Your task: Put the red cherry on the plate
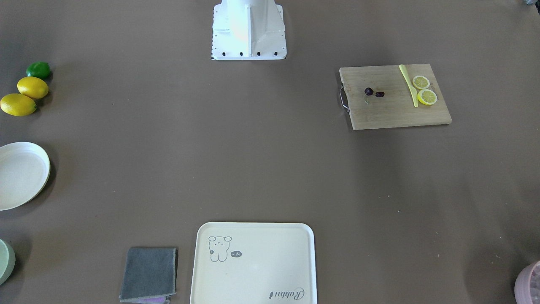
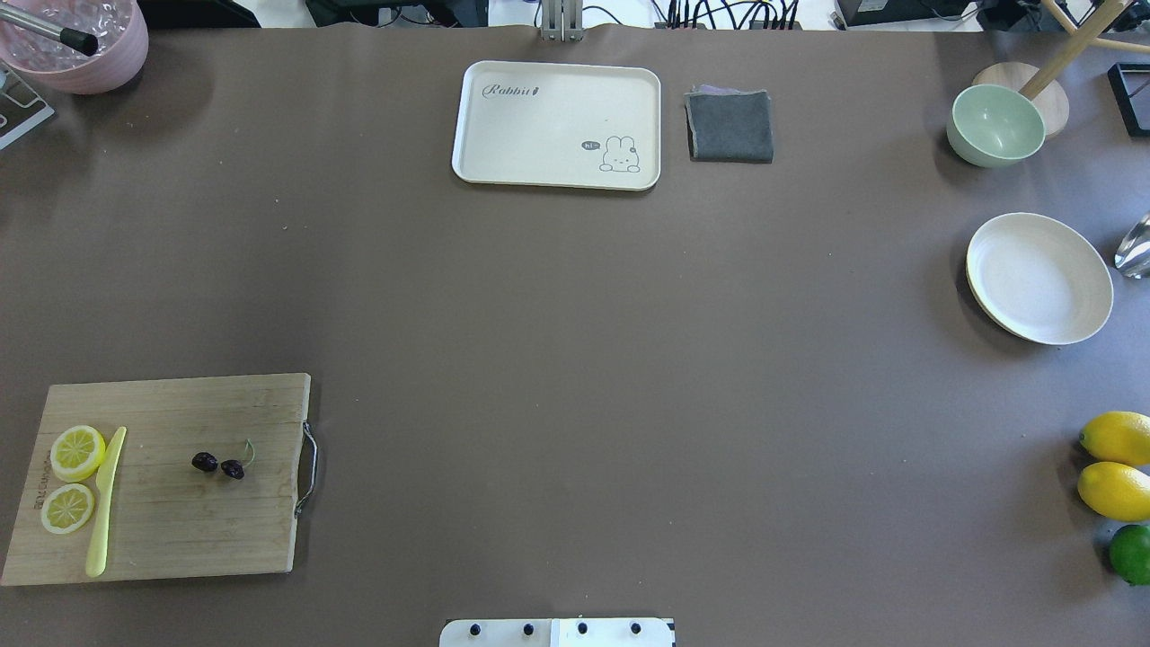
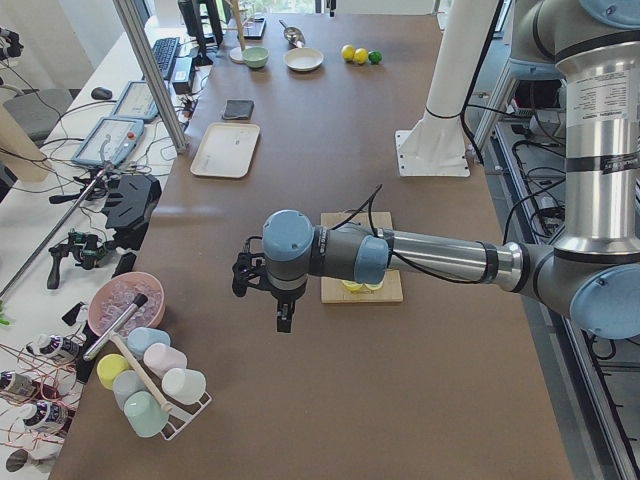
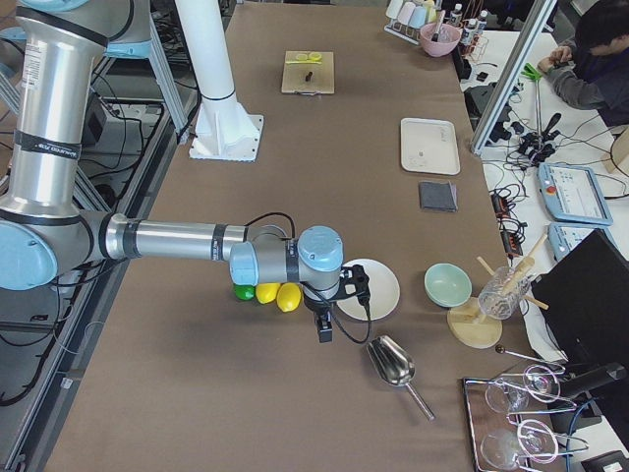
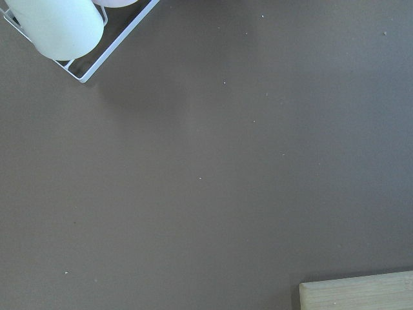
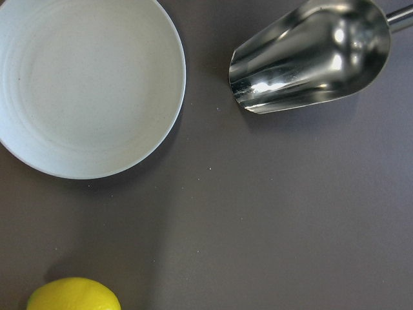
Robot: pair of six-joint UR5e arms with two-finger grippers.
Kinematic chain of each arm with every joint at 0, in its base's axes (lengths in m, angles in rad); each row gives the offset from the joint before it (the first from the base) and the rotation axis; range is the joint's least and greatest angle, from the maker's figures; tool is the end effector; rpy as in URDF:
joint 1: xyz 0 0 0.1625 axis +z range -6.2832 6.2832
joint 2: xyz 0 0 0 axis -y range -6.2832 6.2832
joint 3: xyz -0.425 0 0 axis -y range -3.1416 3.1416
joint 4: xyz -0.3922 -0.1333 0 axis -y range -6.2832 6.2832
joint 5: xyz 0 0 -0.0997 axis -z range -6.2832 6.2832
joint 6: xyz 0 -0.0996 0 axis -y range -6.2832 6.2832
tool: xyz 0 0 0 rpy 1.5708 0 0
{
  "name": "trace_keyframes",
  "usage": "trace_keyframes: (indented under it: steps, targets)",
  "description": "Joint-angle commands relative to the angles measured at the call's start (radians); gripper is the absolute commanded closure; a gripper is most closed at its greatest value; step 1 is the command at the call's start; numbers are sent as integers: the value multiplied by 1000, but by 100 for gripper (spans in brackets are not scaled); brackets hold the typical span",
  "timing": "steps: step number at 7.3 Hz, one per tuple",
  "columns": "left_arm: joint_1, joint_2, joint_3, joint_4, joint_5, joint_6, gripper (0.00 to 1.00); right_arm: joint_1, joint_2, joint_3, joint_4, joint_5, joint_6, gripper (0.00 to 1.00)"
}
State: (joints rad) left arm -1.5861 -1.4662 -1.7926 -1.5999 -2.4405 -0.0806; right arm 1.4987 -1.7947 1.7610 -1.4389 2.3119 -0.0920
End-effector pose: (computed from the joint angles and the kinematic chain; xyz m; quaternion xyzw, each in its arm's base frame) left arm -0.0641 -0.4522 0.5883 0.0525 0.4221 -0.0126 0.9049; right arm 0.0368 -0.4077 0.6535 0.0493 -0.3612 -0.0940 0.9264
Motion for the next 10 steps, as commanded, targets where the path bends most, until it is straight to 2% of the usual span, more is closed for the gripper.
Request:
trace_keyframes:
  steps: [1,5,7,8,9,10]
  targets:
    - [0,1,-7,0,6,1,2,0,-2,0,0,0,0,0]
    - [-3,0,-54,-6,-2,1,2,0,12,8,8,-25,1,0]
    - [-6,-22,-97,-58,0,-1,2,24,9,6,252,-51,12,0]
    - [-8,-23,-91,-146,2,-1,2,40,14,11,309,-71,34,0]
    - [-8,-22,-83,-226,-2,-7,2,41,15,5,316,-69,129,0]
    - [-6,-23,-71,-263,11,-8,2,43,8,5,342,-71,135,0]
